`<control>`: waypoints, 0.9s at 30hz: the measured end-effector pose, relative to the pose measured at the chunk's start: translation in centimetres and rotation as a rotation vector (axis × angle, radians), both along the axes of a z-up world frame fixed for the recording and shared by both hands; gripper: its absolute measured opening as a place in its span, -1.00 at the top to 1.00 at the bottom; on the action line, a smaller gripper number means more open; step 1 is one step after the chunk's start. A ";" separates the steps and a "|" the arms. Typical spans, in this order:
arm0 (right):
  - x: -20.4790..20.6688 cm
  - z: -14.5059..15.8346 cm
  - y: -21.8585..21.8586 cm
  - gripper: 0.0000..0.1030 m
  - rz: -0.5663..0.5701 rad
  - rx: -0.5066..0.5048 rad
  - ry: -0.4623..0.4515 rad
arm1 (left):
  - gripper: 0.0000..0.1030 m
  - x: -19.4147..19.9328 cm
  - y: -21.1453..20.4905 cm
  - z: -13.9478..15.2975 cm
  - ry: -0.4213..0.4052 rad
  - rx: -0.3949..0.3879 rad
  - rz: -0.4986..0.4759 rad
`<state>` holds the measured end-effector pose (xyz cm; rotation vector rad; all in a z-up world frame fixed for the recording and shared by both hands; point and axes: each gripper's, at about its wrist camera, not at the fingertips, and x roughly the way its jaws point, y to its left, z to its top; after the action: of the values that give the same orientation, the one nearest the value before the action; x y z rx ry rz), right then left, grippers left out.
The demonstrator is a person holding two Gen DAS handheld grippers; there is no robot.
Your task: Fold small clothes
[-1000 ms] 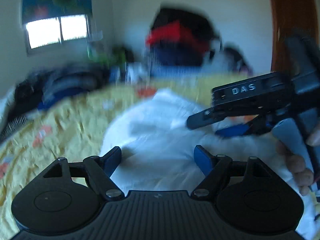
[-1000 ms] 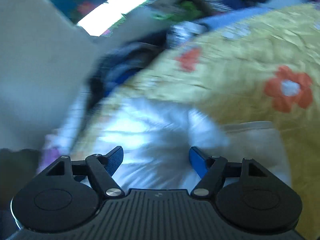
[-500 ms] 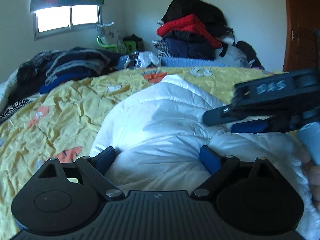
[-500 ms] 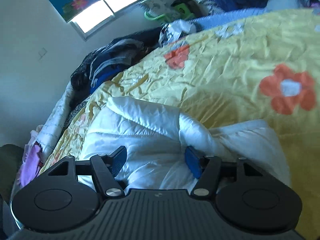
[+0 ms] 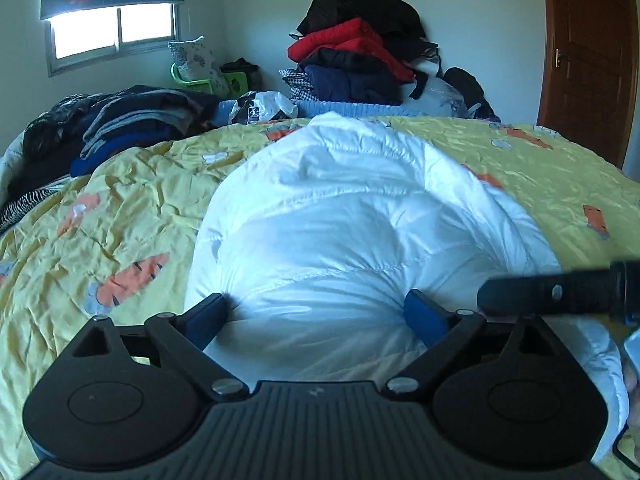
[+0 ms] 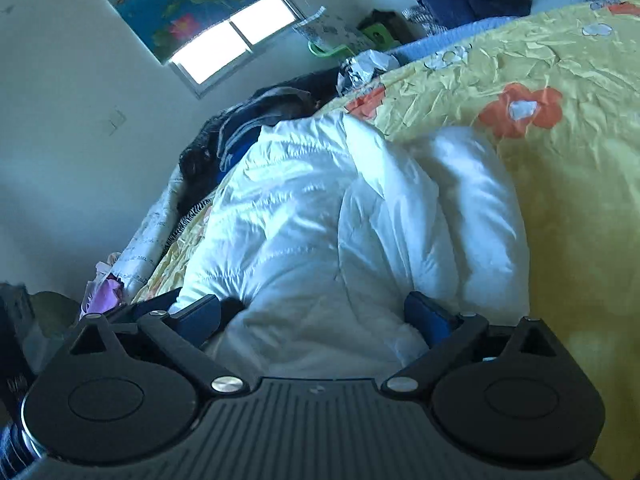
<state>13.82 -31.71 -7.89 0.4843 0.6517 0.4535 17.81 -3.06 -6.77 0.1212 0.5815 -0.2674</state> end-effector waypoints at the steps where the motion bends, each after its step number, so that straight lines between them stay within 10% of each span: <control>1: 0.0 0.0 0.3 -0.87 0.006 -0.022 -0.012 | -0.90 0.0 0.0 -0.2 -0.004 0.003 -0.001; 13: -0.8 0.6 1.0 -0.89 -0.014 -0.036 0.003 | -0.92 -0.5 0.0 -0.4 -0.009 0.027 0.016; 21: -9.0 3.1 -2.0 -0.97 -0.048 -0.010 -0.034 | -0.92 -3.4 2.3 1.0 -0.013 -0.084 0.097; 27: -16.8 5.9 -4.6 -0.97 -0.148 -0.190 -0.178 | -0.92 -8.6 4.7 2.2 -0.031 -0.131 0.117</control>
<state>-2.98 -36.36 -1.99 0.3050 0.4781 0.2868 9.17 1.69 -4.60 -0.0348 0.5363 -0.1890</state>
